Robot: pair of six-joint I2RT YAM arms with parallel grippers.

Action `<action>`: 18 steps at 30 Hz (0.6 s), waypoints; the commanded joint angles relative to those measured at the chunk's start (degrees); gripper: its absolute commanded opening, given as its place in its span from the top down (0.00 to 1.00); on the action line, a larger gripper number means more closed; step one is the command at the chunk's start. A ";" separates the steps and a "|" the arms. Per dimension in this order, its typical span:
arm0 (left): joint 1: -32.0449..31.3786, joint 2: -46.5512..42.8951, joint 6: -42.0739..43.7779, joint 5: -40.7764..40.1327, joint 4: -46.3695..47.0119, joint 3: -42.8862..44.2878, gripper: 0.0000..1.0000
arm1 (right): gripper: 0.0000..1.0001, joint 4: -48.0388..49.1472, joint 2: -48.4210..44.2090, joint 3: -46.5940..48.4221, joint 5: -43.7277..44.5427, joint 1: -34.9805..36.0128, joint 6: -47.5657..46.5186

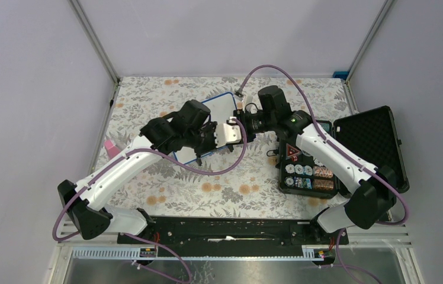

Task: Write a sentence on the whiteboard
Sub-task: Pass from the left arm to the right

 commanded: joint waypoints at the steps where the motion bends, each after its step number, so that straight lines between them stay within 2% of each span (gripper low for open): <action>1: -0.25 -0.36 -1.06 -1.64 1.73 3.13 0.86 | 1.00 -0.26 0.07 1.18 -0.94 0.88 -1.13; 4: 0.74 -2.41 -2.14 0.64 1.73 2.12 0.67 | 1.00 -0.65 -0.05 3.07 -1.70 -0.29 -1.59; 7: 4.28 -6.38 -3.33 6.98 3.09 0.49 0.49 | 1.00 -0.54 -0.47 4.51 -2.68 -2.23 -1.75; 9: 10.04 -8.47 -4.87 12.87 4.34 -0.03 0.45 | 1.00 -0.21 -0.63 4.84 -4.05 -3.02 -1.83; 11: 13.16 -9.39 -5.98 17.20 4.51 0.24 0.41 | 1.00 0.78 -0.88 4.66 -5.71 -3.72 -1.41; 14: 13.52 -10.10 -7.31 20.61 4.93 -0.23 0.36 | 1.00 1.77 -0.86 4.54 -7.44 -4.19 -0.69; 18: 13.53 -10.14 -8.09 20.11 6.59 -0.94 0.36 | 1.00 5.17 -1.23 2.94 -9.83 -4.19 2.21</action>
